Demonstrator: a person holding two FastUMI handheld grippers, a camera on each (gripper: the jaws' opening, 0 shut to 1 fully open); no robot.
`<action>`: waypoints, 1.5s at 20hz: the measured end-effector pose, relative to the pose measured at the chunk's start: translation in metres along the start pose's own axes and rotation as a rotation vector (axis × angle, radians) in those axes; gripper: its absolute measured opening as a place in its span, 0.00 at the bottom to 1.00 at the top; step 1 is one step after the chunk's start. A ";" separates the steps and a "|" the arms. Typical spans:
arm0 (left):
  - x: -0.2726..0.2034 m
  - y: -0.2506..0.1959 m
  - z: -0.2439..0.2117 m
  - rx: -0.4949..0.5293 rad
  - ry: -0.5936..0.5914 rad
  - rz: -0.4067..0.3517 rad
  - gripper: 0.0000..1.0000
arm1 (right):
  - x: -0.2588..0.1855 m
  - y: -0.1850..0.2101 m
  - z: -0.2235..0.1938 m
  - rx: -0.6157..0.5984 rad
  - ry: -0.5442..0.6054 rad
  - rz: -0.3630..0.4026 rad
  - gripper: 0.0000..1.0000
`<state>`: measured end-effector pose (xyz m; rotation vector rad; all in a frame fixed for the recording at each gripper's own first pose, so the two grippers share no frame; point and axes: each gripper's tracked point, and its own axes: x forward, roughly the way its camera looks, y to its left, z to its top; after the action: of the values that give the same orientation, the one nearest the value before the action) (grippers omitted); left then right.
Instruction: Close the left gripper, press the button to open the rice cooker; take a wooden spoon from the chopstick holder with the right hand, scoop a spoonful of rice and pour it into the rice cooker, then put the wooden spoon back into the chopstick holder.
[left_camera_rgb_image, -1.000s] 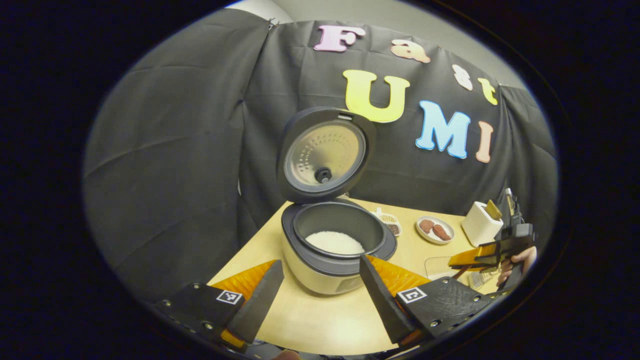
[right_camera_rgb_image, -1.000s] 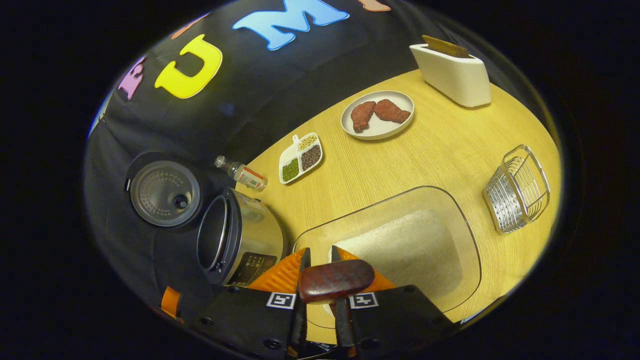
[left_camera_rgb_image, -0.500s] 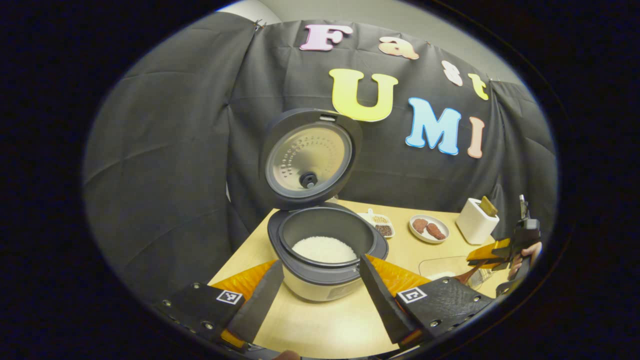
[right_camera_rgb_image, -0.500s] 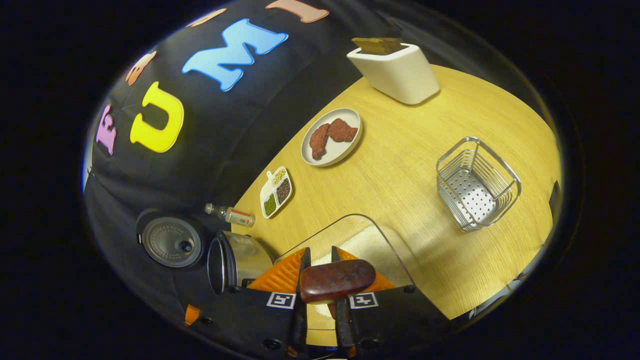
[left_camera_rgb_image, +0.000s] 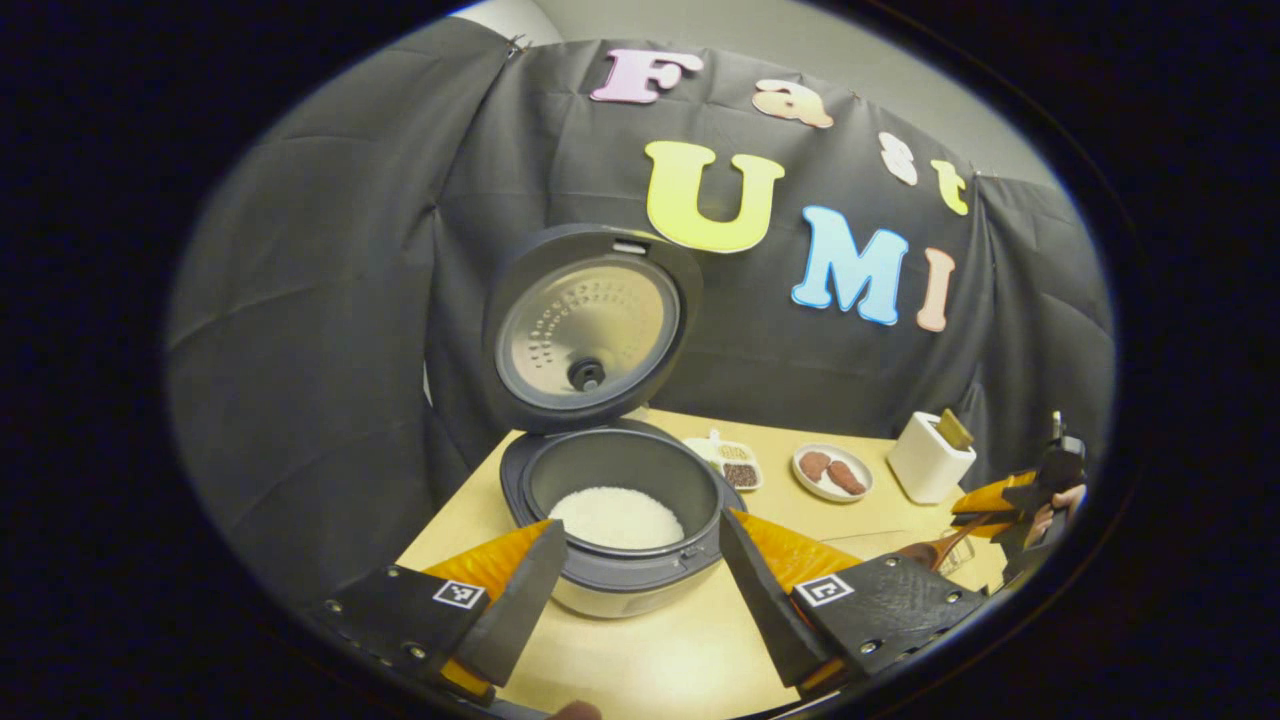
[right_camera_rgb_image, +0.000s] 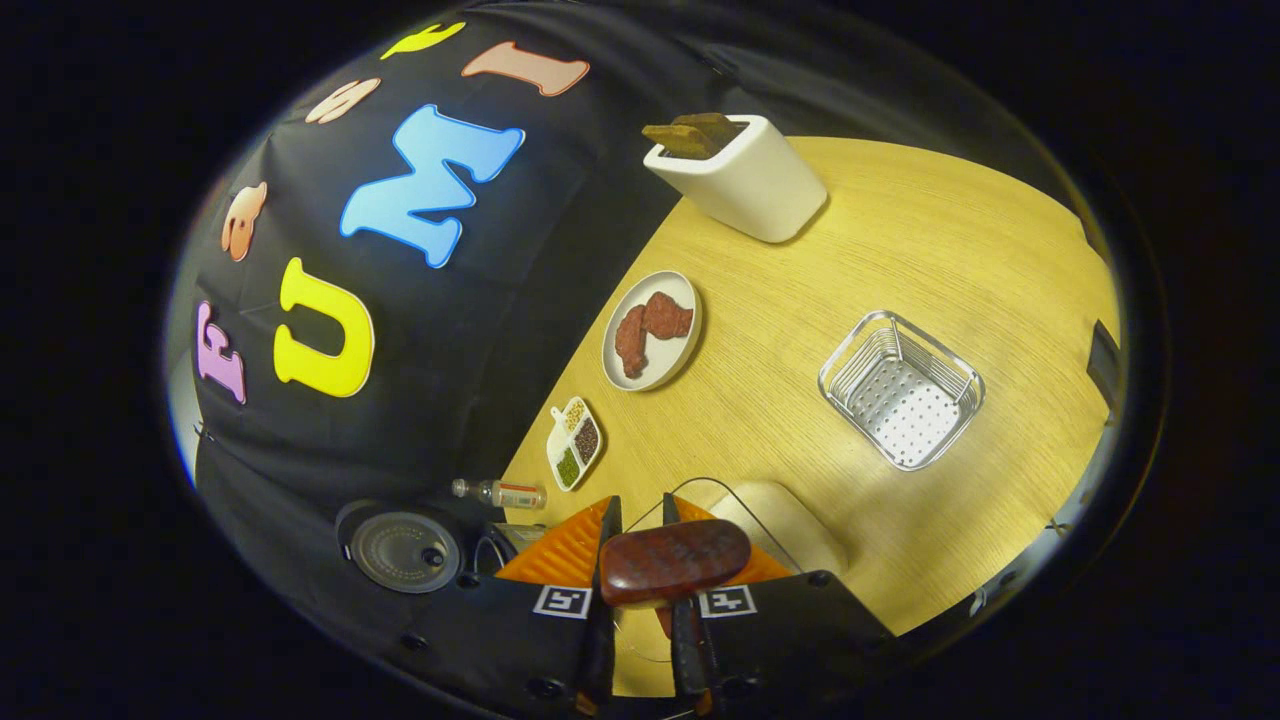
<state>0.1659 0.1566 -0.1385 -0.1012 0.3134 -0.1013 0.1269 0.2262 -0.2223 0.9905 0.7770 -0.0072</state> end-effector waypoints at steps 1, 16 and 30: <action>0.001 0.002 0.000 -0.001 -0.001 0.002 0.96 | -0.003 0.007 0.002 0.006 -0.001 0.010 0.21; -0.009 0.043 -0.004 -0.033 -0.004 0.095 0.96 | 0.015 0.150 0.003 -0.004 0.094 0.217 0.21; -0.012 0.089 -0.013 -0.079 0.015 0.201 0.96 | 0.074 0.306 -0.073 -0.235 0.228 0.388 0.24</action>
<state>0.1574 0.2450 -0.1575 -0.1472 0.3407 0.1098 0.2433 0.4797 -0.0597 0.9119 0.7607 0.5291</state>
